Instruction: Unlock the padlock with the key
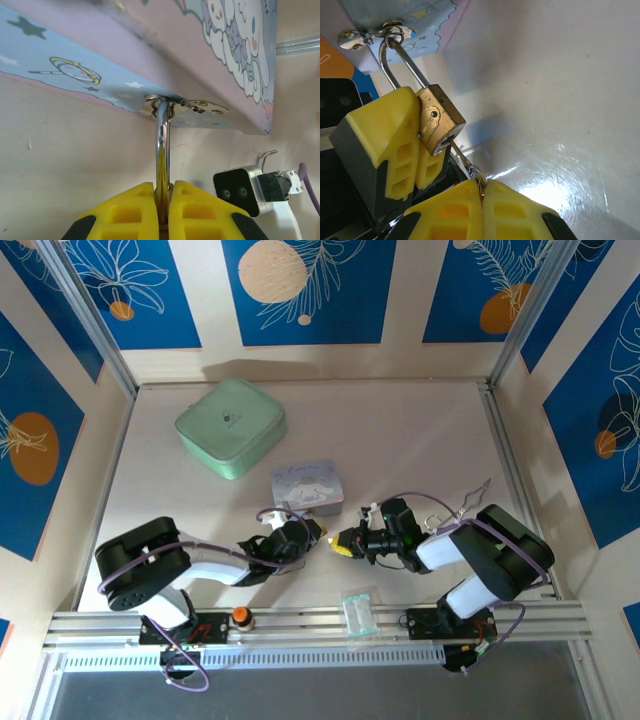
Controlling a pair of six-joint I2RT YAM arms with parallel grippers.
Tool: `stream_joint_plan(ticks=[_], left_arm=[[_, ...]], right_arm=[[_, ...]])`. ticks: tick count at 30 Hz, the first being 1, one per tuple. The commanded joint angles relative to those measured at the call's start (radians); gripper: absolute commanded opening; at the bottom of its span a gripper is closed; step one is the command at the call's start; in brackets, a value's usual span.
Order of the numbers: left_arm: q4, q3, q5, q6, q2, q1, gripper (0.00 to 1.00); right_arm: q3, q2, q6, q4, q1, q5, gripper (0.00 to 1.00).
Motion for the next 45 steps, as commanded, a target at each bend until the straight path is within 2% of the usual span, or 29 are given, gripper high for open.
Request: stream_joint_plan(ticks=[1, 4, 10, 15, 19, 32, 35, 41, 45], left_arm=[[0.079, 0.002, 0.014, -0.019, -0.009, 0.001, 0.0], [0.125, -0.012, 0.014, -0.029, 0.002, -0.001, 0.0], [0.126, -0.009, 0.04, -0.03, 0.011, -0.001, 0.0], [0.122, -0.007, 0.04, -0.017, 0.023, -0.001, 0.0], [0.086, 0.001, 0.032, 0.022, 0.022, -0.001, 0.0], [0.325, -0.053, 0.104, 0.09, 0.074, 0.001, 0.0], [0.329, -0.049, 0.122, 0.086, 0.081, 0.001, 0.0], [0.343, -0.049, 0.133, 0.08, 0.079, 0.001, 0.0], [0.321, -0.039, 0.149, 0.08, 0.067, -0.001, 0.0]], right_arm=[[0.015, 0.04, 0.047, 0.119, 0.001, -0.016, 0.0], [0.018, 0.101, 0.082, 0.206, 0.003, -0.028, 0.0], [0.01, 0.249, 0.173, 0.452, -0.017, -0.064, 0.0], [0.01, 0.33, 0.22, 0.579, -0.016, -0.081, 0.0], [-0.003, 0.351, 0.219, 0.591, -0.023, -0.09, 0.0], [0.023, 0.394, 0.229, 0.567, -0.13, -0.266, 0.0], [0.032, 0.419, 0.233, 0.584, -0.156, -0.304, 0.0], [0.032, 0.449, 0.221, 0.59, -0.18, -0.313, 0.0], [0.029, 0.459, 0.218, 0.598, -0.178, -0.274, 0.0]])
